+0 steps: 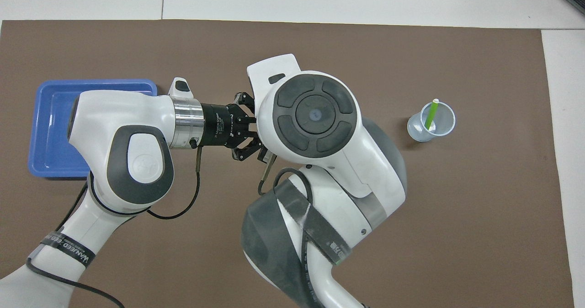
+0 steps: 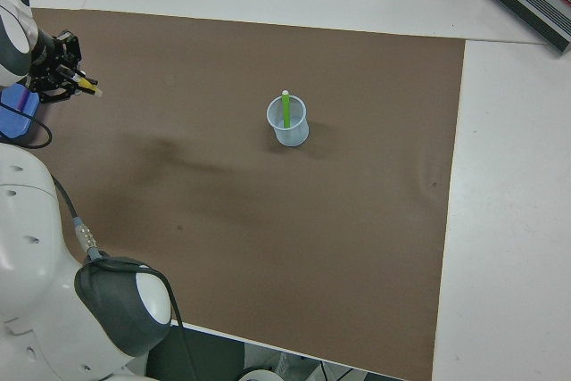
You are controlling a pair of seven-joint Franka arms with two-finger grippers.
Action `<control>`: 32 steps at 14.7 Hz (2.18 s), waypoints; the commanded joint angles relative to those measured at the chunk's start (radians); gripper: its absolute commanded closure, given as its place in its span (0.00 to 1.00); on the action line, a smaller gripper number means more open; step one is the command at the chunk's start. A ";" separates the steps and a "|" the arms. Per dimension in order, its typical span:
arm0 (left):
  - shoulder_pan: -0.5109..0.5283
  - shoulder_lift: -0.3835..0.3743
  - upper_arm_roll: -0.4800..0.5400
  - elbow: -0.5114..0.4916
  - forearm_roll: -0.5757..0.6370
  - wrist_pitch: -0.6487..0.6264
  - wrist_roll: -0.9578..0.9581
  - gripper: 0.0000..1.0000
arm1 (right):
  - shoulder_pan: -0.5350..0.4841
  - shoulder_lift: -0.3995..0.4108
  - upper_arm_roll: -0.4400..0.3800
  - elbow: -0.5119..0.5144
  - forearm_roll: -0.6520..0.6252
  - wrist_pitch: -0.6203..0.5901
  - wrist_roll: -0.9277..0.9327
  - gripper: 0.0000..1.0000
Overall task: Right arm passes pens to left for tray arrangement
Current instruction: 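Close the left gripper on the yellow pen beside the right gripper, then pull the yellow pen away while the right gripper releases and withdraws, then lower the yellow pen into the tray while the right gripper reaches the cup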
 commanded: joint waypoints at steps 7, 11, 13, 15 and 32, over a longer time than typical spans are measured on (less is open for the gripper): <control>0.066 -0.046 0.016 -0.036 0.001 -0.104 0.127 1.00 | -0.016 0.008 0.003 0.017 0.043 -0.024 0.042 0.00; 0.156 -0.055 0.015 -0.037 0.270 -0.237 0.292 1.00 | -0.038 -0.009 -0.003 0.017 0.043 -0.070 0.032 0.00; 0.172 -0.055 0.016 -0.036 0.455 -0.273 0.419 1.00 | -0.074 -0.035 -0.005 0.013 0.041 -0.099 -0.011 0.00; 0.199 -0.055 0.015 -0.037 0.637 -0.273 0.505 1.00 | -0.119 -0.048 -0.006 0.000 0.029 -0.099 -0.076 0.00; 0.572 0.080 0.019 -0.122 1.110 0.201 1.371 1.00 | -0.501 -0.118 -0.008 -0.071 0.078 -0.201 -0.120 0.00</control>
